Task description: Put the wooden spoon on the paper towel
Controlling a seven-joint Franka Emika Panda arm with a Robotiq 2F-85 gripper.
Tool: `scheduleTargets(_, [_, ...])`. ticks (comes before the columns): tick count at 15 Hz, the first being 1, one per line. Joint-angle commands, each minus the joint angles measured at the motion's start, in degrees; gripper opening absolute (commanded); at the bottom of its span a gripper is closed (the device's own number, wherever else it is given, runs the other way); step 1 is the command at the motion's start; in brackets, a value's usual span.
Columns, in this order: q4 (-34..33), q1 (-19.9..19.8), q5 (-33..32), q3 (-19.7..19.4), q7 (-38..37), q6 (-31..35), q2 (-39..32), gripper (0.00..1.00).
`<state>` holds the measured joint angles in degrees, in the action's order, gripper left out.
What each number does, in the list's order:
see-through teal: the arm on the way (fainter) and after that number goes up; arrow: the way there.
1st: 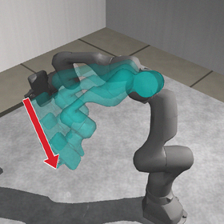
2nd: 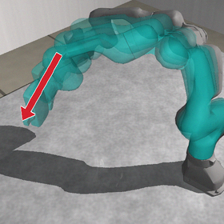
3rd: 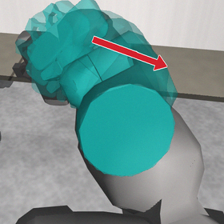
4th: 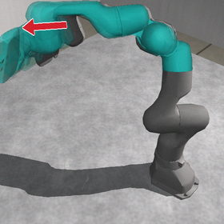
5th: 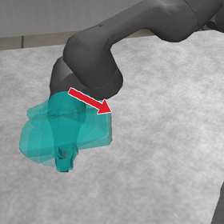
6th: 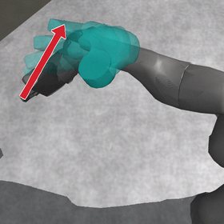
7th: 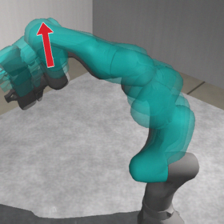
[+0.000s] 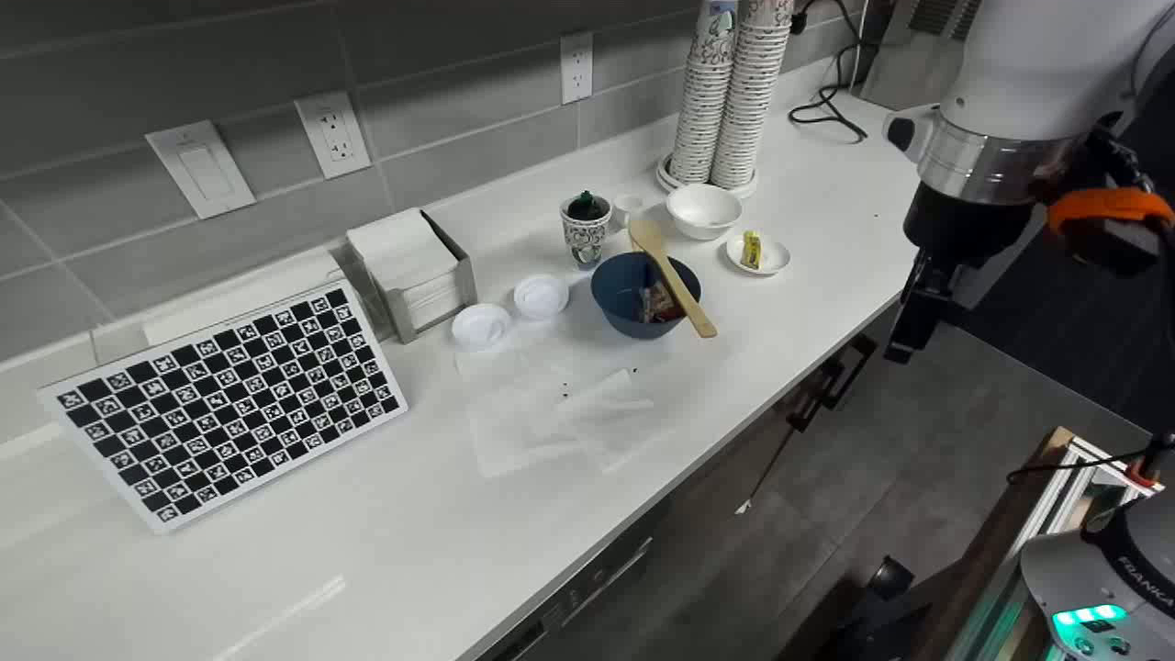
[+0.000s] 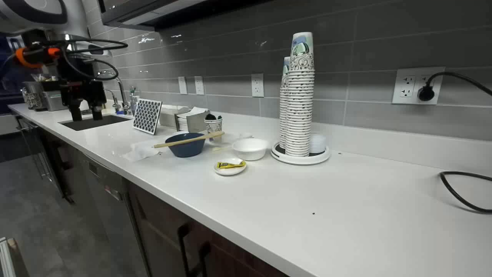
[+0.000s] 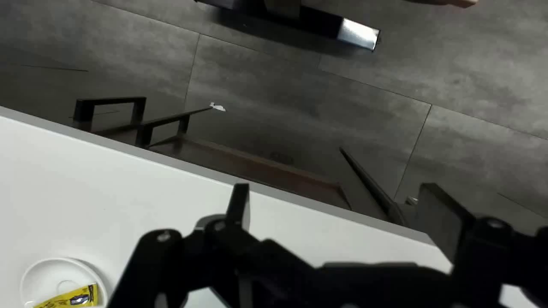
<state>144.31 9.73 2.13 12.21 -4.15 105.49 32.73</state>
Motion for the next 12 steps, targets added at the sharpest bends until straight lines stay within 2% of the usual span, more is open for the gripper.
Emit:
scheduleTargets(1, [-0.09,0.48,-0.23,-0.42,-0.23,-0.09,-0.08,1.0])
scheduleTargets(4, [-0.46,-0.46,0.19,-0.48,-2.44,0.98,-0.75,1.0])
scheduleTargets(5, [-0.95,-2.3,-0.09,-0.33,-6.59,3.18,-1.63,1.0])
scheduleTargets(9, [-3.8,-8.0,-2.82,-2.36,-12.35,11.85,-6.98,1.0])
scheduleTargets(12, [-7.41,-11.36,-2.23,-2.88,-18.42,19.82,-14.69,1.0])
